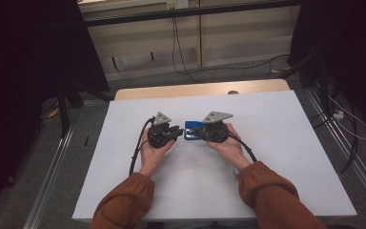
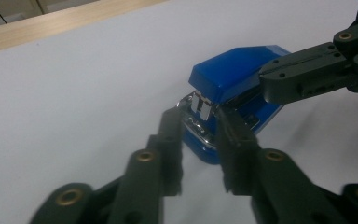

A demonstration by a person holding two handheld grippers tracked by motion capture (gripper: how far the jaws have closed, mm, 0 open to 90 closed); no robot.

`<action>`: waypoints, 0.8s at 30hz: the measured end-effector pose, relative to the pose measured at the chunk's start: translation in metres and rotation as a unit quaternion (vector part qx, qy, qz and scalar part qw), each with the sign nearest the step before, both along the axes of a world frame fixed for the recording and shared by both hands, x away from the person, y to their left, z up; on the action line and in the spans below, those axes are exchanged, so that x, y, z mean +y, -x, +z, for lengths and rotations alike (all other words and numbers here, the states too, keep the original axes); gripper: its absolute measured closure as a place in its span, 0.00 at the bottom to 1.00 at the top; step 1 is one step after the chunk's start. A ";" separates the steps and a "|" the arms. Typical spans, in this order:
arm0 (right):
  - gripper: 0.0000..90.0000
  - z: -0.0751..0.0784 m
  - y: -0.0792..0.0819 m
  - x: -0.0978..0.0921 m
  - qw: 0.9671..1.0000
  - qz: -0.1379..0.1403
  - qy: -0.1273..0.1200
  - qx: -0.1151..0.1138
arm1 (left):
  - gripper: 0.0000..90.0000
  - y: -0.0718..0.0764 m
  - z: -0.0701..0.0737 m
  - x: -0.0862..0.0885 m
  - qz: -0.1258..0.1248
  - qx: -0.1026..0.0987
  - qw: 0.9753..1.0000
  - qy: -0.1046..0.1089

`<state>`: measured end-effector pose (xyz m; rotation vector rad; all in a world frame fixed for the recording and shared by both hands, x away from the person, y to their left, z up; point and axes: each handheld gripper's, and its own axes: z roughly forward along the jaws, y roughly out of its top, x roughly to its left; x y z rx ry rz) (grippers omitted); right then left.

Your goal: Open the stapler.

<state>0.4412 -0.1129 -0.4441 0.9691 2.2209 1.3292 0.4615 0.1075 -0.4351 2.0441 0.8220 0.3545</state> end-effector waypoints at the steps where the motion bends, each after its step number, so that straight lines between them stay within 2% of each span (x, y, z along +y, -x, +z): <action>1: 1.00 -0.001 0.000 0.000 1.000 0.001 0.002 0.002 | 0.93 0.000 0.000 -0.001 -0.002 0.000 1.000 0.002; 3: 1.00 -0.002 -0.001 0.001 1.000 0.005 0.007 0.004 | 1.00 0.001 0.000 -0.002 -0.003 -0.002 1.000 -0.001; 8: 1.00 -0.003 -0.004 0.005 1.000 0.012 0.019 0.011 | 1.00 0.000 -0.003 -0.005 -0.004 0.001 1.000 -0.010; 16: 1.00 -0.008 -0.009 0.012 0.999 0.021 0.035 0.021 | 1.00 -0.004 -0.009 -0.006 0.004 0.011 1.000 0.001; 18: 1.00 -0.010 -0.009 0.013 0.999 0.021 0.043 0.021 | 1.00 -0.005 -0.010 -0.006 0.001 0.011 1.000 -0.010; 21: 1.00 -0.011 -0.010 0.013 0.998 0.016 0.046 0.025 | 1.00 -0.005 -0.011 -0.008 0.006 0.010 1.000 -0.002; 24: 1.00 -0.012 -0.011 0.012 0.998 0.015 0.047 0.027 | 1.00 -0.006 -0.011 -0.007 0.006 0.009 1.000 -0.007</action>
